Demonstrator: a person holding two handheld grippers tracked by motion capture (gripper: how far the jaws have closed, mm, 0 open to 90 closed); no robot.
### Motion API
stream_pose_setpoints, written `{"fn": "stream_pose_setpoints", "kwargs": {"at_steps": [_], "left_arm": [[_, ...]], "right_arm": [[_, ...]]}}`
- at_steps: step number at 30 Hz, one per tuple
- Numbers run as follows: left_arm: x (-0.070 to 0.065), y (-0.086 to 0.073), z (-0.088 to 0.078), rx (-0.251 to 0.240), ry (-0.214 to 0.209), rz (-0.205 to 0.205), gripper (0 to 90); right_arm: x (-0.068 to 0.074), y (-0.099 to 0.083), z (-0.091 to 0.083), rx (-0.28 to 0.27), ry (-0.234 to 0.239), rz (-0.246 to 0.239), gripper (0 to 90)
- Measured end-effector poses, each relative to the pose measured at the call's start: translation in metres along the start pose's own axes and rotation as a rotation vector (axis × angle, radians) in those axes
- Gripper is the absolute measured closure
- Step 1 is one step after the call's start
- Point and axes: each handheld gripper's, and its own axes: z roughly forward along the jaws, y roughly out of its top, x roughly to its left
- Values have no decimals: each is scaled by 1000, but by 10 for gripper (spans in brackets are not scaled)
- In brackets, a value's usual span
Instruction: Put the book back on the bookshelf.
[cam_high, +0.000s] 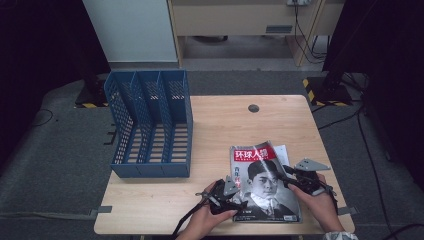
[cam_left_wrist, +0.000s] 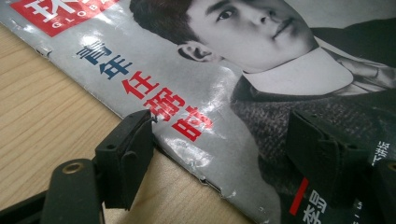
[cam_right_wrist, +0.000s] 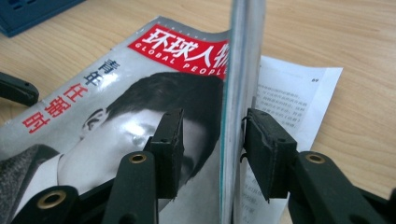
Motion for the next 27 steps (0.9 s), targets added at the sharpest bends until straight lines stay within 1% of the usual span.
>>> {"fn": "stream_pose_setpoints", "kwargs": {"at_steps": [2,4,5,6,7,9,12,13,14,15,16,17,19,20,21,22,23,24,25,26,27], "left_arm": [[0,0,0,0,0,0,228],[0,0,0,0,0,0,228],[0,0,0,0,0,0,228],[0,0,0,0,0,0,228],[0,0,0,0,0,0,228],[0,0,0,0,0,0,228],[0,0,0,0,0,0,228],[0,0,0,0,0,0,228],[0,0,0,0,0,0,228],[0,0,0,0,0,0,228],[0,0,0,0,0,0,228],[0,0,0,0,0,0,228],[0,0,0,0,0,0,228],[0,0,0,0,0,0,229],[0,0,0,-1,0,0,228],[0,0,0,0,0,1,229],[0,0,0,0,0,1,228],[0,0,0,0,0,1,229],[0,0,0,0,0,1,229],[0,0,0,0,0,1,229],[0,0,0,0,-1,2,229]], "right_arm": [[1,-2,2,25,-21,-1,545],[-1,-3,3,35,-27,-6,539],[-4,-6,6,63,-30,14,532],[-5,-7,7,67,-27,28,527],[-6,-8,8,72,-23,30,526],[-7,-8,8,71,-19,34,538],[-5,-6,4,56,-25,18,595],[-4,-5,2,44,-26,16,624],[-2,-3,0,31,-27,4,654],[-1,-2,-2,23,-27,-12,672],[1,0,-3,9,-20,-16,682],[2,0,-4,-1,-13,-20,681],[4,1,-4,-1,-9,-26,669],[4,-1,0,23,-22,-33,572],[4,-1,2,37,-24,-29,553],[4,-3,5,46,-34,-30,554],[4,-3,5,46,-34,-30,554],[1,-3,10,56,-39,-10,586],[1,-3,10,56,-39,-10,586],[0,-3,10,56,-39,-6,607],[-1,-3,12,56,-46,-1,669]]}}
